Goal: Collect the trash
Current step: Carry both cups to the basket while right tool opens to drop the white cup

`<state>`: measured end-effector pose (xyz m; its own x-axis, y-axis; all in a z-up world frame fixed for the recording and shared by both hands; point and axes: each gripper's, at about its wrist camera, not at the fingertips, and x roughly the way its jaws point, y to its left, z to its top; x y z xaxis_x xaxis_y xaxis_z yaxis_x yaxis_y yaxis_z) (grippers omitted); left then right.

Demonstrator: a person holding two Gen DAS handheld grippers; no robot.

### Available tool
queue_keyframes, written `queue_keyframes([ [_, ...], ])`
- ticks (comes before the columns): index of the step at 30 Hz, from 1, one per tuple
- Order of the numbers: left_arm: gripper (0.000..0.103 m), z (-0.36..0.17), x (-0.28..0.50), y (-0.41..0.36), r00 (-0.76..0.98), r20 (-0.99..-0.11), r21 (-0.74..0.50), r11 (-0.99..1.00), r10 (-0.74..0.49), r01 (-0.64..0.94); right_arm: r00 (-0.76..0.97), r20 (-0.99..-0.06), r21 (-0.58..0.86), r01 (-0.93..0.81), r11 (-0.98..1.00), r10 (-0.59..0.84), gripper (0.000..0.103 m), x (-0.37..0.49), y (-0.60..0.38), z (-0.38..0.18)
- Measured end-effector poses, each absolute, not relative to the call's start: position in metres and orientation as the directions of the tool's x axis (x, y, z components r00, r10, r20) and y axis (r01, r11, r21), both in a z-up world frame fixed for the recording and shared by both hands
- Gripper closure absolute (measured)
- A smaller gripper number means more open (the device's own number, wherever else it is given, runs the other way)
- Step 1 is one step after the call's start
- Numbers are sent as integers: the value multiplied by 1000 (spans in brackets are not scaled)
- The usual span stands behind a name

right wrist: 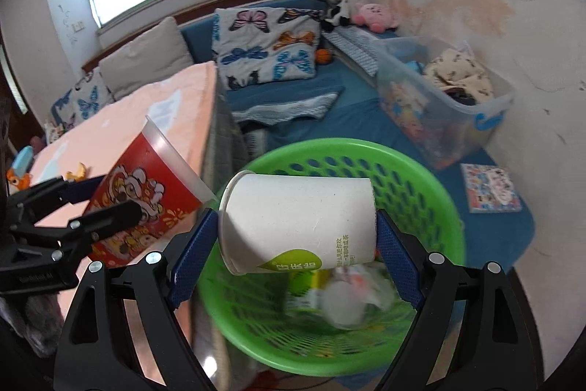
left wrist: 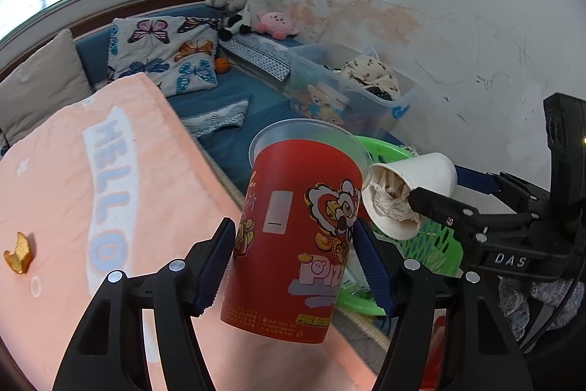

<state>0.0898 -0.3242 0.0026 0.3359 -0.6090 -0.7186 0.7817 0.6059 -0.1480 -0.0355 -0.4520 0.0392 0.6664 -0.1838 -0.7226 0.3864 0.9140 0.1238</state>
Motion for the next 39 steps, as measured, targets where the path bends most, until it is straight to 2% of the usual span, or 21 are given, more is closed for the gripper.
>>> queue_keyframes([
  [20, 39, -10, 74, -379, 289, -738, -157, 572, -610, 805, 630, -736, 117, 479, 870, -248, 18, -73, -484, 29],
  [39, 39, -14, 75, -383, 273, -741, -182, 575, -614, 798, 643, -726, 134, 480, 867, -243, 17, -80, -484, 31],
])
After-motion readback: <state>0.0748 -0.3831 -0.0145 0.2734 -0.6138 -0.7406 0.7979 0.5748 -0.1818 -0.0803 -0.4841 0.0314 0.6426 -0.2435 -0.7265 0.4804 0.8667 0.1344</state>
